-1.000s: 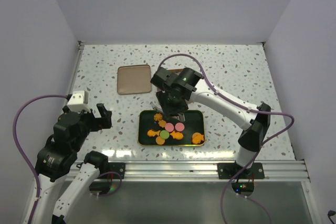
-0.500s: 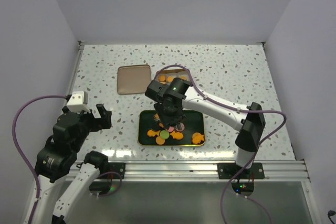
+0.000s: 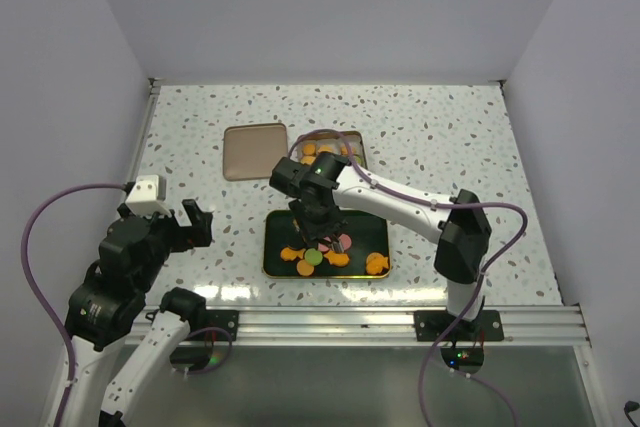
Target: Pack the cookies
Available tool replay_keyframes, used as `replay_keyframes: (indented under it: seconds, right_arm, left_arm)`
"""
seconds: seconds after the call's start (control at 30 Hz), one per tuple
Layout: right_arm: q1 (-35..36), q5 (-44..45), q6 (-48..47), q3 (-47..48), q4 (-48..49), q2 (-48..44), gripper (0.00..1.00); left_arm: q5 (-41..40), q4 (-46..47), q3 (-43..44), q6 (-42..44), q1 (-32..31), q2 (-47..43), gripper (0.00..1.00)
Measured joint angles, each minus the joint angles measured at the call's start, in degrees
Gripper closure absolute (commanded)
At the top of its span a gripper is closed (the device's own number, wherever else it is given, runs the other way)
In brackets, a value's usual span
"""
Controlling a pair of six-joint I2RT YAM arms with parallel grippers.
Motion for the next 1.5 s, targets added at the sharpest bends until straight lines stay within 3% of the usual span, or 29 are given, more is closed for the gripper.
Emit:
replay_keyframes:
  seconds: [0.27,0.53,0.77,1.27,1.5]
  right_arm:
    - [0.07,-0.98,-0.02,0.04,-0.28,1.22,0.52]
    - [0.09,-1.49,-0.44,0.04,-0.33,1.95,0.66]
    - [0.09,-1.88,-0.59,0.35,-0.48,2.05,0.67]
    - [-1.49,2.25,-1.57,22.56,-2.64,3.91,0.67]
    - [-8.46,3.43,-3.37,23.43,-2.71,3.87,0.66]
  left_arm:
    - [0.00,0.00,0.00,0.00,0.00,0.00,0.00]
    - [0.00,0.00,0.00,0.00,0.00,0.00,0.00]
    - [0.00,0.00,0.00,0.00,0.00,0.00,0.00]
    - [0.00,0.00,0.00,0.00,0.00,0.00,0.00]
    - [0.00,0.00,0.00,0.00,-0.02,0.00,0.00]
